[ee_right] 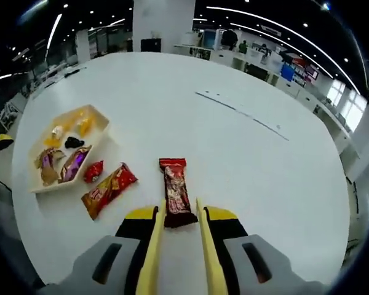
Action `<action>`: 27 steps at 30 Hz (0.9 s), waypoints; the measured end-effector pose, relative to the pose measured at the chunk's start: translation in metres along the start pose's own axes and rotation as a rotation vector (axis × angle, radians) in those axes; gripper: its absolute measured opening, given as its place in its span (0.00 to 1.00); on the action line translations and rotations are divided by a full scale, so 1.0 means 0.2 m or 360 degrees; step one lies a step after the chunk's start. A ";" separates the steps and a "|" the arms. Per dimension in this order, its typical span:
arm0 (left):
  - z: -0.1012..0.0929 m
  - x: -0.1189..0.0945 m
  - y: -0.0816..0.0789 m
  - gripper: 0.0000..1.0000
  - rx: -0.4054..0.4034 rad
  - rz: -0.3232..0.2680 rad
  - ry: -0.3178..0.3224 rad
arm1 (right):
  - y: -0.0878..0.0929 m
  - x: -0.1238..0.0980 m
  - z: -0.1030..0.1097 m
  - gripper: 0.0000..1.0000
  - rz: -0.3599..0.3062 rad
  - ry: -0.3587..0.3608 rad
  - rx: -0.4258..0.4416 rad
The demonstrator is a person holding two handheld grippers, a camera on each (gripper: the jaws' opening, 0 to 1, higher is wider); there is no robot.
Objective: Place the target food into the container with the food tongs after gripping and lifting it, then release it inside without dropping or visibly crushing the food.
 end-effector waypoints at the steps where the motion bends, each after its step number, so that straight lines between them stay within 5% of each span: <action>1: 0.00 0.00 0.00 0.99 -0.0008 -0.0002 0.0004 | 0.00 0.00 0.00 0.28 -0.0001 -0.0011 0.0007; 18: 0.00 0.01 0.02 0.99 0.0004 0.0038 -0.0001 | -0.11 0.10 0.02 0.28 -0.0056 -0.0217 -0.0200; 20: 0.00 0.01 0.02 0.98 0.0008 0.0045 -0.0003 | -0.09 0.11 0.06 0.28 -0.0051 -0.0330 -0.0219; 21: 0.00 0.01 0.02 0.98 0.0008 0.0046 -0.0003 | -0.08 0.12 0.04 0.28 -0.0056 -0.0281 -0.0321; 27: 0.00 0.01 0.03 0.99 0.0011 0.0071 -0.0002 | -0.09 0.11 0.05 0.22 -0.0033 -0.0315 -0.0256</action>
Point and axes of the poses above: the point that each gripper's makers call its tool centre point, and the gripper's own axes: x roughly forward along the fingers, z roughly to its left, y roughly out of its underside, the point moved 5 cm from there along -x, roughly backward along the fingers, and after that the axes turned 14 degrees about y, right-handed, at the moved point
